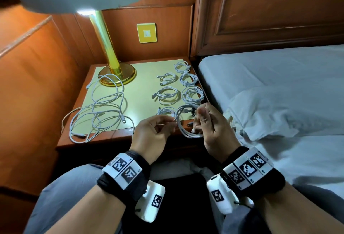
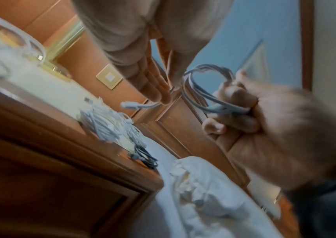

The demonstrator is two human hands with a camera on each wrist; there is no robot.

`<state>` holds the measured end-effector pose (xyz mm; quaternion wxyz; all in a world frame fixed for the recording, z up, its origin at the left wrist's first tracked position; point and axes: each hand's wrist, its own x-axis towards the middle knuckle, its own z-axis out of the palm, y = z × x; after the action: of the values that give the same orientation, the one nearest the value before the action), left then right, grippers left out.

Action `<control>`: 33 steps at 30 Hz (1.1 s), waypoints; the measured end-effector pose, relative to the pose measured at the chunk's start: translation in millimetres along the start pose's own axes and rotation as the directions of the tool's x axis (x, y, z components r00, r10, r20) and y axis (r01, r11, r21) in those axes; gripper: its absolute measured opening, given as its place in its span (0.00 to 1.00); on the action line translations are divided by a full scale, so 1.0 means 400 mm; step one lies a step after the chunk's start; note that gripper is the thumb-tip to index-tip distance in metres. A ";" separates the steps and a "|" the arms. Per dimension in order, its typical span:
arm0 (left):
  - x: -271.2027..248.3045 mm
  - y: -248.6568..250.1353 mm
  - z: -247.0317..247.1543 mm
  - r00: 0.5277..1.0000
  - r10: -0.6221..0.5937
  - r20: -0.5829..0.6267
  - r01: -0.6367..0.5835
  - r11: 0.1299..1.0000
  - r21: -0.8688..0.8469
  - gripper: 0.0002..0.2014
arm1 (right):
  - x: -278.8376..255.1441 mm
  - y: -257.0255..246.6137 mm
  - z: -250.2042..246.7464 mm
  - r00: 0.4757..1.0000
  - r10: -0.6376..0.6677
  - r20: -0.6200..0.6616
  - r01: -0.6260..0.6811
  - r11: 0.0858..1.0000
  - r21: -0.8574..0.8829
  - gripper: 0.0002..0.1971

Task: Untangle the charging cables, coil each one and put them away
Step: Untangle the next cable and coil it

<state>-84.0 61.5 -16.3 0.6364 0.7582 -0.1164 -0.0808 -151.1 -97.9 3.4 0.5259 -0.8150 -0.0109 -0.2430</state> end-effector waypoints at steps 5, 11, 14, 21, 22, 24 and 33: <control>-0.019 0.027 0.024 0.995 -0.070 0.073 0.093 0.919 -0.384 0.08 | 0.004 0.005 0.010 0.997 0.072 -0.019 -0.071 0.996 0.060 0.18; -0.029 0.033 0.024 0.992 -0.029 0.120 0.075 0.912 -0.402 0.07 | 0.005 0.030 0.019 0.998 0.055 -0.033 -0.056 0.997 -0.047 0.15; -0.027 0.021 0.037 0.995 -0.010 0.101 0.049 0.917 -0.395 0.10 | 0.005 0.036 0.029 0.999 0.028 -0.021 -0.030 0.997 -0.067 0.12; -0.022 0.040 0.024 0.952 -0.059 0.301 0.276 0.589 -0.760 0.24 | 0.016 0.048 0.029 0.999 0.043 -0.008 -0.043 0.993 -0.113 0.11; -0.021 0.041 0.025 0.947 -0.062 0.314 0.292 0.573 -0.766 0.23 | 0.016 0.051 0.029 0.999 0.052 0.003 -0.051 0.991 -0.121 0.11; -0.020 0.041 0.034 0.953 -0.082 0.291 0.272 0.653 -0.707 0.21 | 0.016 0.054 0.027 0.996 0.086 0.022 -0.083 0.990 -0.114 0.09; -0.002 0.017 -0.014 0.935 0.131 0.330 -0.106 0.990 -0.093 0.19 | 0.026 0.031 -0.006 0.992 0.126 0.022 -0.128 0.989 0.074 0.14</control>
<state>-83.9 66.1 -8.7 0.6385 0.7010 -0.2654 -0.1744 -139.5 -108.0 -2.0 0.5704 -0.7959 0.0273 -0.2013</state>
